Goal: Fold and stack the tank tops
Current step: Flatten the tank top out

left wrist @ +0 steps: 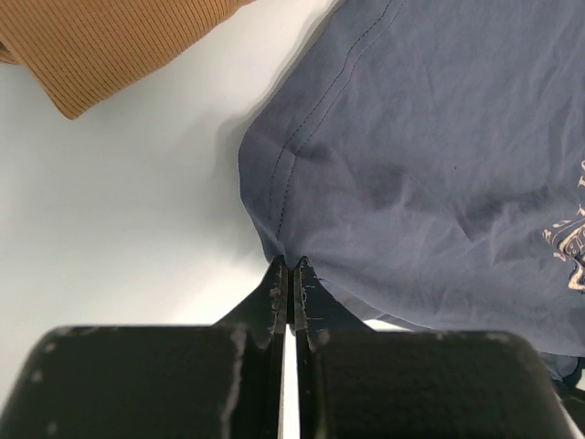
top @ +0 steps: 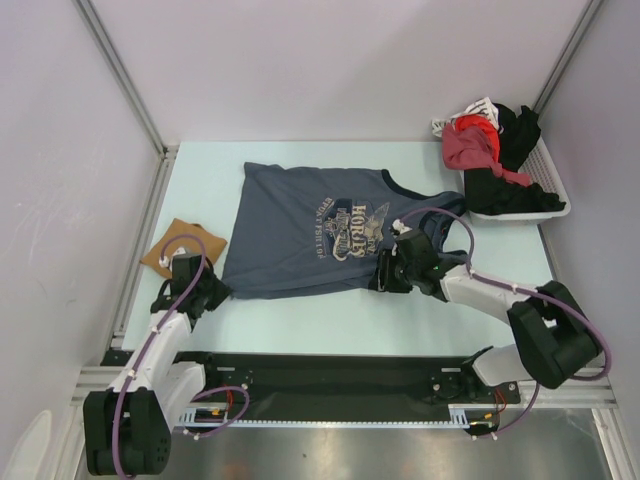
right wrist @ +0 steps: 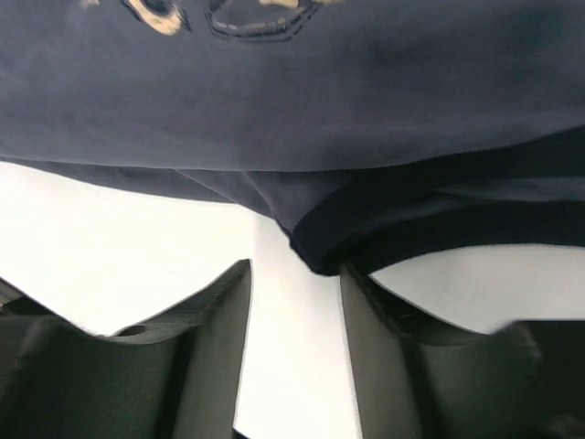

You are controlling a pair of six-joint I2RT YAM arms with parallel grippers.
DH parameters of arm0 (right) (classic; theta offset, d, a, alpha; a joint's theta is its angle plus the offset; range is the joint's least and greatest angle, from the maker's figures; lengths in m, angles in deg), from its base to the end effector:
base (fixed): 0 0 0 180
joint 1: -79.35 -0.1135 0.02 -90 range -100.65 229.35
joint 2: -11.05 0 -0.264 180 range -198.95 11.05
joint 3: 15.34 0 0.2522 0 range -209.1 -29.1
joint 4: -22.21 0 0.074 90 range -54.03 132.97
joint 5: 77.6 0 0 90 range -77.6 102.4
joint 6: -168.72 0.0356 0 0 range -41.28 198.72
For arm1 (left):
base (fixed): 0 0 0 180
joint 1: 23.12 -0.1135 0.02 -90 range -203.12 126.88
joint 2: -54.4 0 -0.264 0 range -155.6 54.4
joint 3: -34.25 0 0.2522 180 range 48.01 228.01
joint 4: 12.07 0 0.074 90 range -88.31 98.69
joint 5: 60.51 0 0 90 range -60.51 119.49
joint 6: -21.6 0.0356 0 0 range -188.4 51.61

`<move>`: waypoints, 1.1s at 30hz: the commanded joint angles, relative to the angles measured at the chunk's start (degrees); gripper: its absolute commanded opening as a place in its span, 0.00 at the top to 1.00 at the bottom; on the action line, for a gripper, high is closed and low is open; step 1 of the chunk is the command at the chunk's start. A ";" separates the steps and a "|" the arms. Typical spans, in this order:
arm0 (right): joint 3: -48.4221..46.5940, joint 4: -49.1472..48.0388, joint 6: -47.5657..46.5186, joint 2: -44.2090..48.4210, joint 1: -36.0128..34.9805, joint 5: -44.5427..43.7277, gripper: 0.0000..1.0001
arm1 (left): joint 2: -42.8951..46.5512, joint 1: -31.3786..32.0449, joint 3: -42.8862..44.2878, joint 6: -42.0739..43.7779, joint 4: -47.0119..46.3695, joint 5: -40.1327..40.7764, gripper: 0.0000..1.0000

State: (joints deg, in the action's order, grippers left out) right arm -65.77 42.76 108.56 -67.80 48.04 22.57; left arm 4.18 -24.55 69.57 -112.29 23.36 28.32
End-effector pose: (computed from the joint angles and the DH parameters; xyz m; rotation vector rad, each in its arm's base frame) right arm 0.2209 0.1417 0.1702 -0.1166 2.5278 0.6751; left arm 0.1647 0.0034 0.1672 -0.9474 2.2931 -0.3477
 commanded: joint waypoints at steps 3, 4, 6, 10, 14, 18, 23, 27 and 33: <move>-3.24 -3.54 0.48 -3.24 -1.38 0.28 0.65 | 0.12 -0.59 2.43 1.27 -0.40 0.99 0.99; -3.32 -3.36 0.56 -3.24 -1.56 0.37 0.72 | 0.12 -0.68 2.52 1.27 -0.31 0.99 0.99; -2.63 -2.57 0.91 -2.19 -1.82 -0.41 0.94 | 0.29 -0.68 2.52 1.19 -0.05 0.99 0.99; 0.97 0.06 1.53 5.43 -2.27 -2.88 1.00 | 0.21 -0.59 2.43 1.19 -0.05 0.99 0.99; 4.75 3.92 2.76 12.90 -2.87 -3.14 1.00 | -0.14 -0.68 2.26 0.75 0.47 0.99 0.98; 8.62 8.32 4.42 19.07 -4.11 -3.58 1.00 | -0.23 -0.59 2.26 0.31 1.00 0.82 0.91; 14.59 12.37 7.94 24.44 -4.73 -5.24 1.00 | 0.47 -0.06 1.38 -0.66 2.14 0.99 0.65; 16.54 14.31 10.67 28.30 -4.99 -7.27 0.94 | 2.14 -0.06 1.20 -1.63 3.11 0.99 0.21; 16.37 15.36 11.38 33.06 -4.99 -10.00 0.78 | 3.81 0.46 1.82 -2.76 5.66 3.89 0.19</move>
State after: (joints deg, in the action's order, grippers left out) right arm -48.78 56.97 118.59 -36.13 43.41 15.10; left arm 6.68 -24.42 69.88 -113.61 27.34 29.83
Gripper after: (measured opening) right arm 0.208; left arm 0.814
